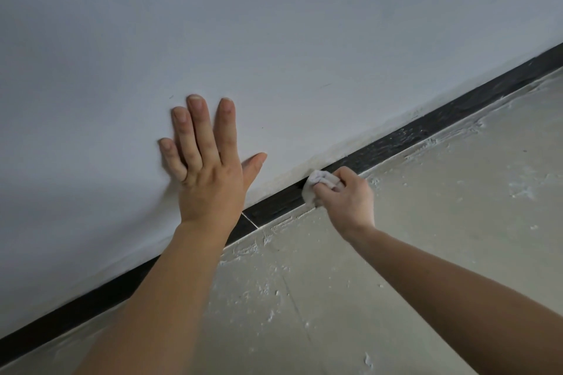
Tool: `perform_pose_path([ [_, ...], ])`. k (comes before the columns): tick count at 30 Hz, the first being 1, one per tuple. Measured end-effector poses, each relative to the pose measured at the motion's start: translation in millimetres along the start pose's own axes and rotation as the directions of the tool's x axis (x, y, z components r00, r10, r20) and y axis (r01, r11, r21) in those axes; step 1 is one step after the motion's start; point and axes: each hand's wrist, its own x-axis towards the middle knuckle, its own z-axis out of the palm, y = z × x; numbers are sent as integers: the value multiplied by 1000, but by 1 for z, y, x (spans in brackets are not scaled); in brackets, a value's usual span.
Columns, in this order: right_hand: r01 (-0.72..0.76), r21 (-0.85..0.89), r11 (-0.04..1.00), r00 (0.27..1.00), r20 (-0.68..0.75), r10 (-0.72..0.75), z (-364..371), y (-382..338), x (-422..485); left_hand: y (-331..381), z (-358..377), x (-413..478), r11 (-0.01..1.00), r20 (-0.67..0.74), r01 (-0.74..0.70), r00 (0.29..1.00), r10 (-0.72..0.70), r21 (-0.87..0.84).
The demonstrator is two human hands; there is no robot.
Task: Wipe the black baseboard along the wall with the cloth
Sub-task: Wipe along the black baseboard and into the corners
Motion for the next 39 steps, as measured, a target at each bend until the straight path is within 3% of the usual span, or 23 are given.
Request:
perform_pose_path([
  [6,-174,196,965,941,-257,222,-18,13,20,2,0,0,1000,-5,0,1000,0,11],
  [11,-180,108,978,983,39,177,12,22,-18,3,0,1,1000,-2,11,1000,-11,-1],
  [15,-240,31,970,917,334,217,72,21,-53,4,-1,-1,1000,2,14,1000,-14,-19],
  [18,-316,93,944,877,408,253,103,11,-67,3,-1,-1,1000,4,8,1000,-8,-24],
  [29,-272,151,950,957,141,252,55,15,-25,1,-1,0,1000,22,10,1000,-10,-13],
  [32,-332,212,919,943,60,326,46,20,-17,2,-2,-1,1000,29,11,1000,-11,-15],
  [36,-397,404,824,861,-147,487,24,28,5,3,-2,-1,1000,29,9,1000,-9,6],
  [39,-346,343,874,885,-190,425,8,32,13,4,-4,0,1000,46,20,999,-19,-14],
])
